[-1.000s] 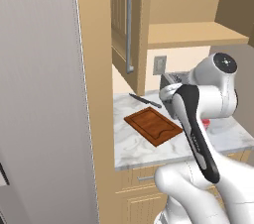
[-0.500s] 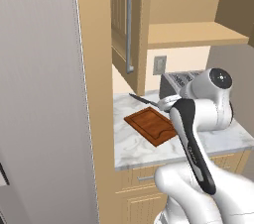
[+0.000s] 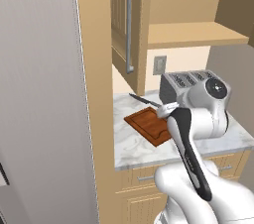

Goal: Pick the bread, place it on the cutting board, pick the jam, place it on the counter, and close the cabinet.

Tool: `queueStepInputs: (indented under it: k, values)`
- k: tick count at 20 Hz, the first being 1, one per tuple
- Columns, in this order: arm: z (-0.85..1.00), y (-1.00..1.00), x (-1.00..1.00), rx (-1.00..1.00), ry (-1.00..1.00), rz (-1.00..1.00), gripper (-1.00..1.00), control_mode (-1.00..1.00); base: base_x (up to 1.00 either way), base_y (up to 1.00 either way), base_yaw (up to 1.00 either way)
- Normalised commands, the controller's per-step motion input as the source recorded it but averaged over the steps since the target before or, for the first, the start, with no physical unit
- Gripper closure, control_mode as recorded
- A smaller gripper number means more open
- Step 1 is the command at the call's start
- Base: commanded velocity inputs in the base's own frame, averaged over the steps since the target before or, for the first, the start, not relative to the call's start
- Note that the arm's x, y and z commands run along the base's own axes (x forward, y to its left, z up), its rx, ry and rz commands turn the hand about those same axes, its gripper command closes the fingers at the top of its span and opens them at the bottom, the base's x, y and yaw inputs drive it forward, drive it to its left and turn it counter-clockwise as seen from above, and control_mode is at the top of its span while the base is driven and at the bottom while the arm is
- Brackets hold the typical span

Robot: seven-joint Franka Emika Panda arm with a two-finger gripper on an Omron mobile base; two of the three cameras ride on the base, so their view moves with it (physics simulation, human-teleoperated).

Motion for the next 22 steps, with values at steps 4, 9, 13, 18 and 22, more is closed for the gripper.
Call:
queueStepInputs:
  k: [4, 9, 13, 18, 22]
  values:
    - [-0.26, 0.00, 0.10, -0.01, 0.00, 0.00, 1.00, -1.00, 0.00, 0.00, 0.00]
    - [-0.25, 0.00, 0.08, 0.00, 0.00, 0.00, 1.00, -1.00, 0.00, 0.00, 0.00]
    - [-0.22, 0.00, 0.06, 0.00, 0.00, 0.00, 1.00, -1.00, 0.00, 0.00, 0.00]
    - [-0.21, 0.00, 0.16, 0.00, 0.00, 0.00, 1.00, -1.00, 0.00, 0.00, 0.00]
    - [-0.22, 0.00, 0.23, -0.01, 0.00, 0.00, 1.00, -1.00, 0.00, 0.00, 0.00]
